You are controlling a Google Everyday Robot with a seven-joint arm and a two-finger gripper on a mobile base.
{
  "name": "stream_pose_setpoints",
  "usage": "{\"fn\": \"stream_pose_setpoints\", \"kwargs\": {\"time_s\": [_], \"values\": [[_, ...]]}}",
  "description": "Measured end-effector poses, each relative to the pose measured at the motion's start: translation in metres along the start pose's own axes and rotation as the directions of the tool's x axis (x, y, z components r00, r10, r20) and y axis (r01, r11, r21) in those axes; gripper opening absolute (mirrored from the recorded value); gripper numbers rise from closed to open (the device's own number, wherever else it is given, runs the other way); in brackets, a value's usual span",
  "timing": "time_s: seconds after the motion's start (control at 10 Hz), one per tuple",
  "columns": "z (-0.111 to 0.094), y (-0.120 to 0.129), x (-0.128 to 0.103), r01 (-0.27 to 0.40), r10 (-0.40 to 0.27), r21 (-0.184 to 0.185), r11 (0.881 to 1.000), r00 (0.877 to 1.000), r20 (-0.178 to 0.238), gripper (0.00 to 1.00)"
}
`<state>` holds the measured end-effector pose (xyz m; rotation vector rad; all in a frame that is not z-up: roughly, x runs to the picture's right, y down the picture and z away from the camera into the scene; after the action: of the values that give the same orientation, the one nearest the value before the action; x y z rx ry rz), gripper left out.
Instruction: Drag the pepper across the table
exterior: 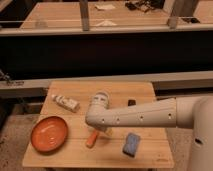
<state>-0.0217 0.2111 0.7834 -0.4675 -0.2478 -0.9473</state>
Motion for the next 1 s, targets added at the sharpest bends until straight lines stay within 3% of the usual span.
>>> {"fn": "stream_pose_setpoints", "kwargs": {"time_s": [1.0], "values": [[0.015,0.000,-0.004,0.039,-0.039,0.004,0.999,0.998,0.046,0.77]]}}
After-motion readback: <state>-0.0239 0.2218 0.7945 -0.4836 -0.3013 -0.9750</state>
